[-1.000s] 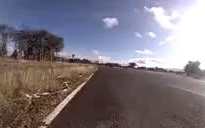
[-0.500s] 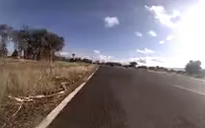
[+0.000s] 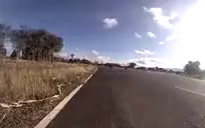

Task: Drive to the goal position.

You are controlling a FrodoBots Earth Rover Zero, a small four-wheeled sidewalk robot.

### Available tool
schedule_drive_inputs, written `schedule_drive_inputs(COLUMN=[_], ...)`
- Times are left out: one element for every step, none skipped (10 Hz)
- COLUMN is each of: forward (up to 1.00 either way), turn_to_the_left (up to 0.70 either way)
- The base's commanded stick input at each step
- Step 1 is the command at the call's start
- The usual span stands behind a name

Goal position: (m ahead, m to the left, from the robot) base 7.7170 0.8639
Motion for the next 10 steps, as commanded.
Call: schedule_drive_inputs(forward=[0.45, 0.45, 0.45, 0.45, 0.45, 0.45, 0.45, 0.45, 0.45, 0.45], turn_to_the_left=[0.0, 0.0, 0.0, 0.0, 0.0, 0.0, 0.0, 0.0, 0.0, 0.0])
